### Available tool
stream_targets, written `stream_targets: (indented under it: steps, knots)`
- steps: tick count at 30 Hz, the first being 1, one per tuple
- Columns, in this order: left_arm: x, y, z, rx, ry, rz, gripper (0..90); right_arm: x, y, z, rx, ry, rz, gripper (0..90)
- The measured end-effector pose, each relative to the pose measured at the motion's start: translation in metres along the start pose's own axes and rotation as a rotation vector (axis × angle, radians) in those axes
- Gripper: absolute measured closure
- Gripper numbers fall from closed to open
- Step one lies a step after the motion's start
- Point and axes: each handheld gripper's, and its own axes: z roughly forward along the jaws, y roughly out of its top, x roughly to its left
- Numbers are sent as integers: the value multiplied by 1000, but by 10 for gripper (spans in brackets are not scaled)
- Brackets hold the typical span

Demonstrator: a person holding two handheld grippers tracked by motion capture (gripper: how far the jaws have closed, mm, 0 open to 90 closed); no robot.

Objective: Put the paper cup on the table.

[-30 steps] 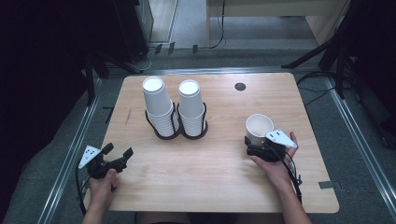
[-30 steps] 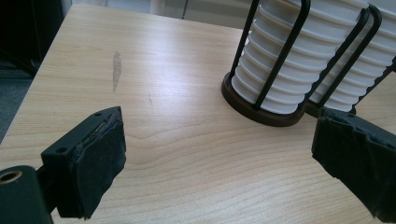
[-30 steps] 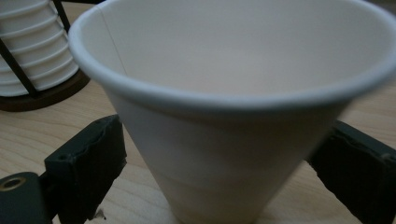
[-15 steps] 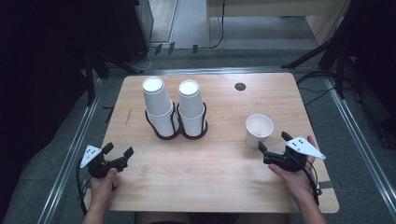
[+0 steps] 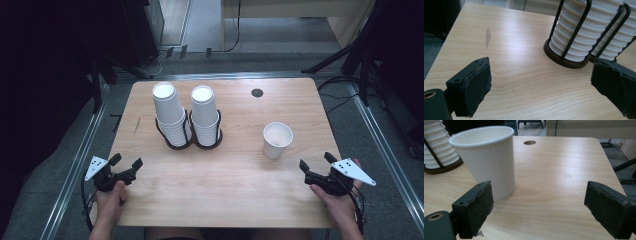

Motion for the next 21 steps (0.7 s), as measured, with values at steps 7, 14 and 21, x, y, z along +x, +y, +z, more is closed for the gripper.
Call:
stream_targets:
  steps: [7, 14, 21]
  knots:
    - [-3, 0, 1, 6, 0, 30, 32, -13, -8, -15, 17, -10, 12, 88]
    - [2, 0, 0, -6, -6, -16, 32, -28, -22, -27, 54, -71, 12, 110]
    - [0, 0, 1, 2, 0, 2, 32, -38, -23, -32, 12, -99, 75, 119]
